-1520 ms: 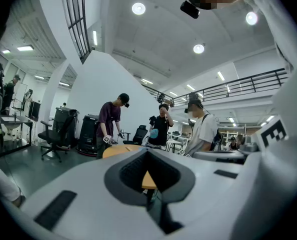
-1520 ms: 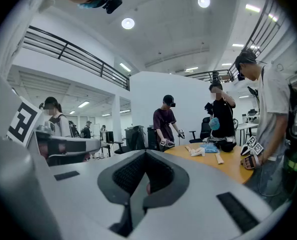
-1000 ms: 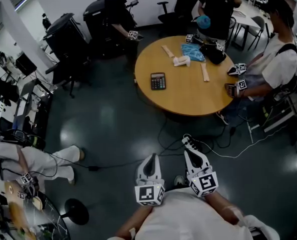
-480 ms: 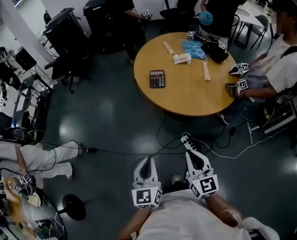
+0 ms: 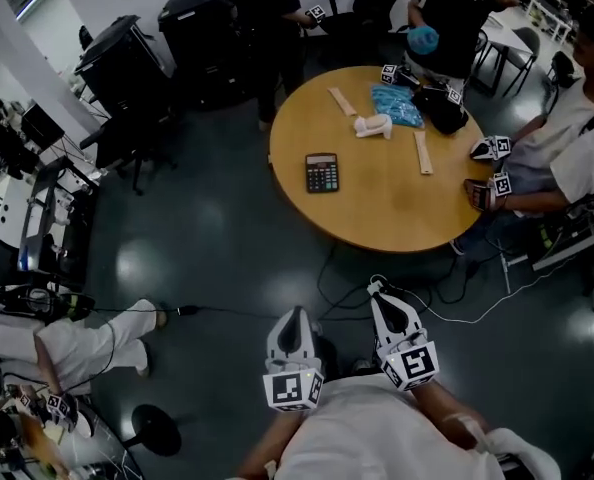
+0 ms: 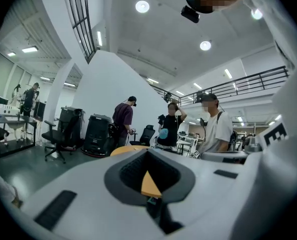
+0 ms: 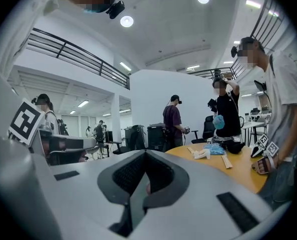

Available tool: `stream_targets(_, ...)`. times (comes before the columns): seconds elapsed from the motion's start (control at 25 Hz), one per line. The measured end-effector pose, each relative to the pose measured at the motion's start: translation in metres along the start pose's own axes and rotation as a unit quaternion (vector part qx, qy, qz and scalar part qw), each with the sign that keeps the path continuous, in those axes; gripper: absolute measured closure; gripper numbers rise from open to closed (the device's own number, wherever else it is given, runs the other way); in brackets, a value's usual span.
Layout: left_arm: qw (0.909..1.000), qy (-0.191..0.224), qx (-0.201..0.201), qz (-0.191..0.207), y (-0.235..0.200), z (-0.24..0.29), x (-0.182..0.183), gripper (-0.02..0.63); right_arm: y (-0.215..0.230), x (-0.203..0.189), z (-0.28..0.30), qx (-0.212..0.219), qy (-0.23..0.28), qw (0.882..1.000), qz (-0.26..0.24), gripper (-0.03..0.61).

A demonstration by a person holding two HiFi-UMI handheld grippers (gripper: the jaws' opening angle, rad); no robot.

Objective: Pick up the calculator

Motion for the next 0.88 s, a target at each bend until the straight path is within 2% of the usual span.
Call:
stream_targets(0.24, 0.9982, 0.005, -0.058, 0.012, -0.047, 0.086, 0.024, 0.609, 0.019, 0.019, 0.082, -0.039, 0.016, 0.999, 0.001, 0.565)
stream_targets(0.44, 0.9965, -0.002, -0.083, 0.003, -0.067, 0.13, 0.037, 0.609, 0.037, 0.031, 0.128, -0.065, 0.015, 0.998, 0.012, 0.565)
stream_targets(0.68, 0.9955, -0.01, -0.093, -0.009, -0.084, 0.183, 0.037, 0.609, 0.067, 0.031, 0.18, -0.076, 0.01, 0.997, 0.017, 0.565)
stream_targets(0.88, 0.9958, -0.006, -0.091, -0.007, -0.094, 0.25, 0.044, 0.609, 0.11, 0.016, 0.234, -0.064, -0.009, 0.998, 0.023, 0.565)
Point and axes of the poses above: the fingertips, and each gripper's own axes: z forward along the fingers, y to its right, x out of its top, the point moved 5 cm from there along -z, backward along the fingers, and after that the axes turned 3 degrees about x, right-handed, at the moved point
